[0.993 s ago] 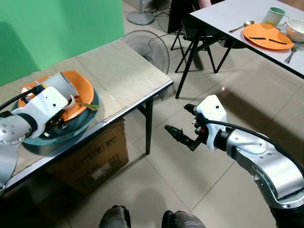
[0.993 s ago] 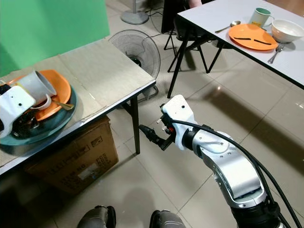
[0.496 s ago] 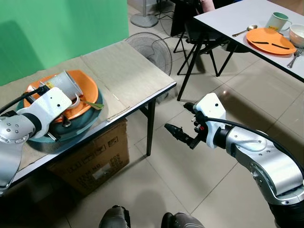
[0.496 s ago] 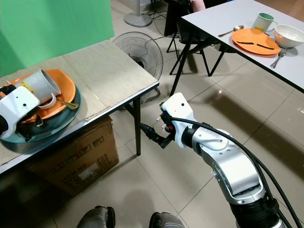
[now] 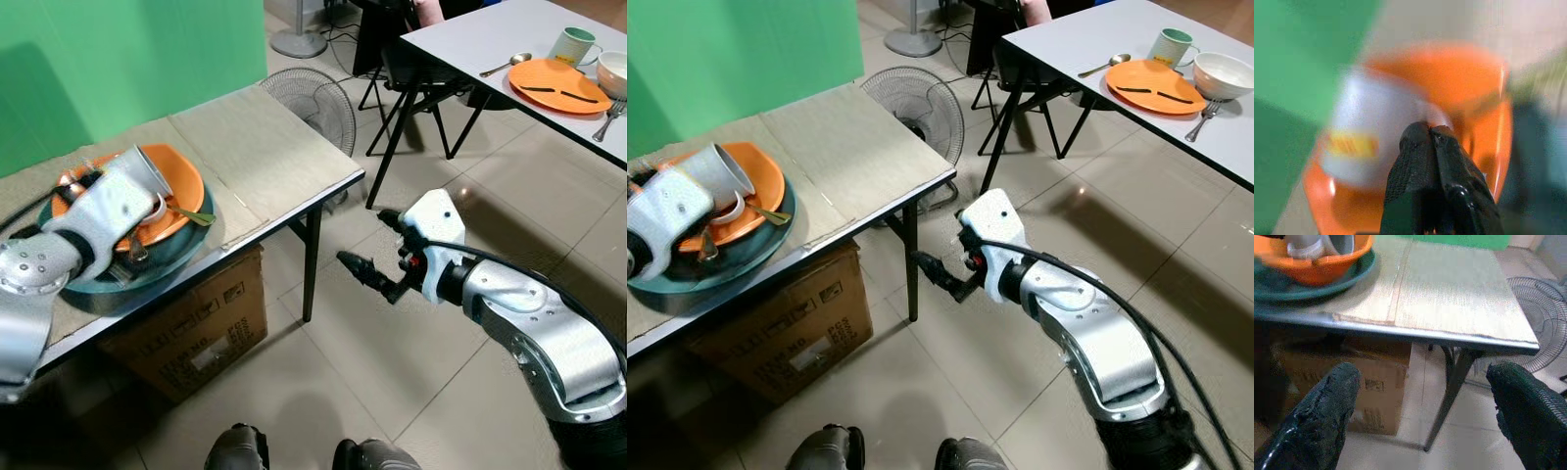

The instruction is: Setting the table

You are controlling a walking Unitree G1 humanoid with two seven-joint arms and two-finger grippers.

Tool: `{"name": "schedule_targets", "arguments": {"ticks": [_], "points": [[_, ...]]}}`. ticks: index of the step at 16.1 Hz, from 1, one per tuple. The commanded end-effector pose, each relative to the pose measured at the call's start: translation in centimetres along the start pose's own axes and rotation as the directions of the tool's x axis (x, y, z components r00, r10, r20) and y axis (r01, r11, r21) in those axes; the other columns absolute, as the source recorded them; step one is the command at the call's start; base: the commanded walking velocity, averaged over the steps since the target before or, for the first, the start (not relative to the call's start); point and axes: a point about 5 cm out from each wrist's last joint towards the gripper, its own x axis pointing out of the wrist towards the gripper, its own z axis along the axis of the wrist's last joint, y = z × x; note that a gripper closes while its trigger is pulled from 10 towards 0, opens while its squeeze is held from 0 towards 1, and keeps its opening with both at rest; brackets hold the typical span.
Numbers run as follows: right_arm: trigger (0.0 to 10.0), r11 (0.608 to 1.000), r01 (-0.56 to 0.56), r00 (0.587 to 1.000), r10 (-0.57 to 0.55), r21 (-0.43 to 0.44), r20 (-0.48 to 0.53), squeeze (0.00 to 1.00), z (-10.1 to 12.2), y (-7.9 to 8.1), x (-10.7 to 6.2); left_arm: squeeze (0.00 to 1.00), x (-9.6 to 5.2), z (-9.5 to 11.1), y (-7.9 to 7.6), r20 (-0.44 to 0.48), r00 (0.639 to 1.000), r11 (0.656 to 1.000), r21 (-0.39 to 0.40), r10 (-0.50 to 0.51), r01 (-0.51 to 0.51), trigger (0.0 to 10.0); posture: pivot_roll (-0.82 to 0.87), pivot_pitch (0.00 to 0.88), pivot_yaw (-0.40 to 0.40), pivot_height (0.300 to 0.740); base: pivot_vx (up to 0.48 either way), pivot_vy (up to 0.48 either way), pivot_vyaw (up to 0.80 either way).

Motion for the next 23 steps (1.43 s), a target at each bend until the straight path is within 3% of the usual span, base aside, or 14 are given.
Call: {"name": "schedule_targets", "arguments": {"ticks": [1, 3, 4, 5, 7, 8, 9, 10, 12, 13, 17, 19, 23], "points": [[10.0, 0.999, 0.027, 1.0, -0.028, 0.035, 0.01, 0.0, -0.1, -0.1, -0.5, 0.0, -1.1, 1.3, 0.6, 0.063, 0.996, 0.997, -0.034, 0.067, -0.065, 0.0, 0.03, 0.097, -0.012, 0.74, 0.0, 0.0, 0.0], [10.0, 0.997, 0.033, 0.999, -0.034, 0.065, 0.011, 0.0, -0.4, 0.3, -0.4, 0.0, -2.1, 2.2, 0.6, 0.087, 0.989, 0.99, -0.085, 0.117, -0.11, 0.0, 0.03, 0.11, -0.018, 0.74, 0.0, 0.0, 0.0], [10.0, 0.994, 0.051, 0.998, -0.054, 0.091, 0.029, 0.0, -0.4, 0.6, -0.1, 0.0, -3.3, 2.8, 1.0, 0.11, 0.971, 0.974, -0.11, 0.21, -0.198, 2.5, 0.03, 0.118, -0.022, 0.74, 0.0, 0.0, 0.0], [10.0, 0.993, 0.062, 0.996, -0.068, 0.1, 0.056, 0.0, -0.1, 0.8, -0.1, 0.0, -4.0, 3.1, 1.3, 0.128, 0.949, 0.952, -0.141, 0.289, -0.271, 10.0, 0.03, 0.127, -0.017, 0.74, 0.0, 0.0, 0.0], [10.0, 0.989, 0.096, 0.992, -0.105, 0.109, 0.076, 0.0, 0.2, 0.9, -0.2, 0.0, -5.5, 2.0, 0.0, 0.063, 0.921, 0.883, -0.319, 0.383, -0.345, 10.0, 0.03, 0.135, -0.004, 0.74, 0.0, 0.0, 0.0], [10.0, 0.987, 0.121, 0.989, -0.13, 0.106, 0.076, 0.0, 0.1, 0.8, -0.3, 0.0, -6.1, 1.8, -1.5, 0.072, 0.912, 0.861, -0.368, 0.404, -0.352, 10.0, 0.02, 0.137, -0.009, 0.74, 0.0, 0.0, 0.0], [10.0, 0.984, 0.14, 0.986, -0.148, 0.107, 0.075, 0.0, 0.0, 0.6, -0.3, 0.0, -6.4, 1.7, -2.6, 0.068, 0.913, 0.856, -0.381, 0.402, -0.349, 10.0, 0.02, 0.136, -0.013, 0.74, 0.0, 0.0, 0.0], [10.0, 0.977, 0.184, 0.979, -0.192, 0.106, 0.075, 0.0, -0.1, 0.2, -0.4, 0.0, -6.7, 1.4, -5.0, 0.037, 0.925, 0.855, -0.396, 0.379, -0.334, 10.0, 0.02, 0.136, -0.024, 0.74, 0.0, 0.0, 0.0], [10.0, 0.971, 0.216, 0.971, -0.224, 0.097, 0.081, 0.0, -0.2, -0.2, -0.3, 0.0, -6.6, 1.4, -6.6, 0.015, 0.927, 0.841, -0.426, 0.375, -0.334, 10.0, 0.02, 0.129, -0.032, 0.74, 0.0, 0.0, 0.0], [10.0, 0.966, 0.235, 0.966, -0.244, 0.103, 0.082, 0.0, -0.3, -0.3, -0.3, 0.0, -6.6, 1.6, -6.9, 0.013, 0.924, 0.831, -0.442, 0.383, -0.338, 10.0, 0.02, 0.128, -0.031, 0.74, 0.0, 0.0, 0.0], [10.0, 0.952, 0.269, 0.955, -0.283, 0.146, 0.088, 0.0, -0.4, -0.3, 0.0, 0.0, -7.4, 3.2, -5.0, 0.087, 0.872, 0.802, -0.445, 0.482, -0.399, 10.0, 0.02, 0.12, -0.033, 0.74, 0.276, 0.0, 0.0], [10.0, 0.945, 0.287, 0.948, -0.304, 0.159, 0.093, 0.0, -0.1, -0.6, 0.2, 0.0, -7.7, 3.5, -4.9, 0.09, 0.858, 0.795, -0.435, 0.505, -0.422, 10.0, 0.02, 0.117, -0.033, 0.74, 0.356, 0.0, 0.0], [10.0, 0.934, 0.325, 0.937, -0.34, 0.151, 0.085, 0.0, -0.2, -1.3, 0.3, 0.0, -7.7, 3.0, -5.5, 0.054, 0.863, 0.787, -0.442, 0.502, -0.431, 10.0, 0.02, 0.109, -0.033, 0.74, 0.389, 0.0, 0.34]]}}
